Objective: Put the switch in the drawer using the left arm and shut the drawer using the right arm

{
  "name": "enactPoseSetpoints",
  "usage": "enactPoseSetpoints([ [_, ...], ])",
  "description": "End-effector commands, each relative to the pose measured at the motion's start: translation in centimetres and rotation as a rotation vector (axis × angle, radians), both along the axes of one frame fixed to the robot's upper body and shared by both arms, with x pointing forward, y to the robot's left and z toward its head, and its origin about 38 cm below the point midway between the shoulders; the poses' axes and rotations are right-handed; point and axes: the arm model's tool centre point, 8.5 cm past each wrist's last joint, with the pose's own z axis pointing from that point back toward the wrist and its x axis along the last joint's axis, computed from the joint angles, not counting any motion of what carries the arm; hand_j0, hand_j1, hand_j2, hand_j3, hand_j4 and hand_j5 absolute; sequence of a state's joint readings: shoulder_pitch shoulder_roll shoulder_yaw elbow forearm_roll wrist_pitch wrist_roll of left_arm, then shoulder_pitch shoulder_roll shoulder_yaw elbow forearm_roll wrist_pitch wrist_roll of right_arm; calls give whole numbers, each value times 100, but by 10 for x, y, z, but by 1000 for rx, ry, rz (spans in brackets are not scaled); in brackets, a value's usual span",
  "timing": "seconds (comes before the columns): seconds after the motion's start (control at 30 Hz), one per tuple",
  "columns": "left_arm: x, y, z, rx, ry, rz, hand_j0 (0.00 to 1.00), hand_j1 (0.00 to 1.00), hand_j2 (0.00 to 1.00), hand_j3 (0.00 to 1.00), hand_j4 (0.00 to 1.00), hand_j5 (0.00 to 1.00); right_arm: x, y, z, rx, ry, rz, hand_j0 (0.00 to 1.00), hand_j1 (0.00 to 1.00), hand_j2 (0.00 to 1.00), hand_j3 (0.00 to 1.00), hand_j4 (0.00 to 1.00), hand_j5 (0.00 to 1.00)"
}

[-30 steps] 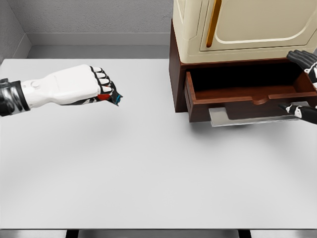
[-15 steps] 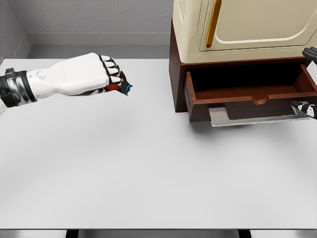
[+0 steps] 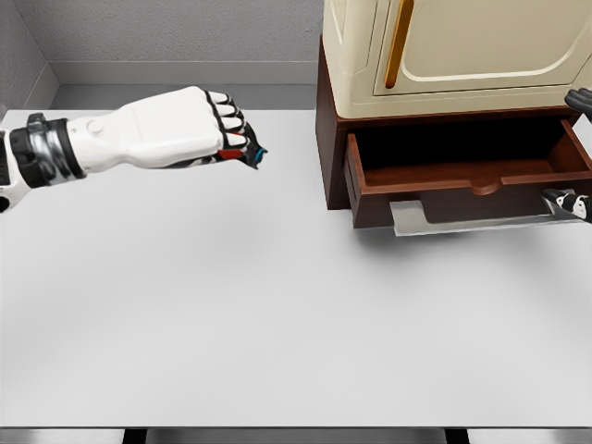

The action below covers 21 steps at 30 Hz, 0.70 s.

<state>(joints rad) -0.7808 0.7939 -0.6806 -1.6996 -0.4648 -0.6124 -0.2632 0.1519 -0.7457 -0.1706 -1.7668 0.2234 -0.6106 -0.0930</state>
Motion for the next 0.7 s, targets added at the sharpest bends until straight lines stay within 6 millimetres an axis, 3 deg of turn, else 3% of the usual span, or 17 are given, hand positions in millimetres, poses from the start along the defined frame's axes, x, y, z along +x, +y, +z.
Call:
enactPoseSetpoints([
  [0.0, 0, -3, 0, -13, 4, -7, 53, 53, 53, 53, 53, 53, 0, 0, 1, 5, 0, 1, 100, 100, 100, 100, 100, 100],
  [0.67, 2, -48, 21, -39, -45, -108, 53, 53, 53, 53, 53, 53, 0, 0, 0, 6, 0, 0, 100, 100, 100, 100, 100, 100],
])
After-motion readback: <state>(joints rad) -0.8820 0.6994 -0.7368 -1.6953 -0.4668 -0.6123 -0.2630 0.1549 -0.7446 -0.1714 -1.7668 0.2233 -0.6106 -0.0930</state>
